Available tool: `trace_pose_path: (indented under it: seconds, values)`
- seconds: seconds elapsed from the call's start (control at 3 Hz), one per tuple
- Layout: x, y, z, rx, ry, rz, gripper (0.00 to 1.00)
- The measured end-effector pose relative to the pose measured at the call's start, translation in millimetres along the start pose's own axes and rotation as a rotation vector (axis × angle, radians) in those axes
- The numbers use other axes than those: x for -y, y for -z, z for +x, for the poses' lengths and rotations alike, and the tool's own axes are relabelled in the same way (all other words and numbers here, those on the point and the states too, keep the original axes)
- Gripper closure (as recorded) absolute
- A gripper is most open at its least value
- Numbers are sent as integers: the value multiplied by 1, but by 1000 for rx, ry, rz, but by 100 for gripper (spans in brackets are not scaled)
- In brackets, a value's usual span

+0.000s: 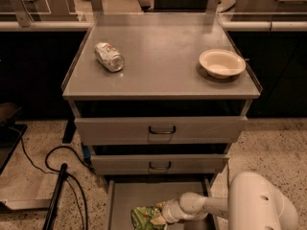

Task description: Pick green jalapeno chip bag from bottom drawer and place on counter

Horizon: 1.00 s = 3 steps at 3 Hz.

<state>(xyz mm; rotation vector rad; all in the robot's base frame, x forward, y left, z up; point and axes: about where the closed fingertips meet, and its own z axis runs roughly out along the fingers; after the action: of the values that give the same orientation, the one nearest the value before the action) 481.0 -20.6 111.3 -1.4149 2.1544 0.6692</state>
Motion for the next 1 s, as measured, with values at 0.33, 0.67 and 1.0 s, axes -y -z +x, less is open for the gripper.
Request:
trace_pose_path:
  seconds: [0.33, 0.67, 1.0]
  values:
    - [0, 0, 0, 0, 0, 0, 100]
    - [0, 0, 0, 0, 0, 0, 100]
    - [0, 10, -7, -8, -40, 32, 100]
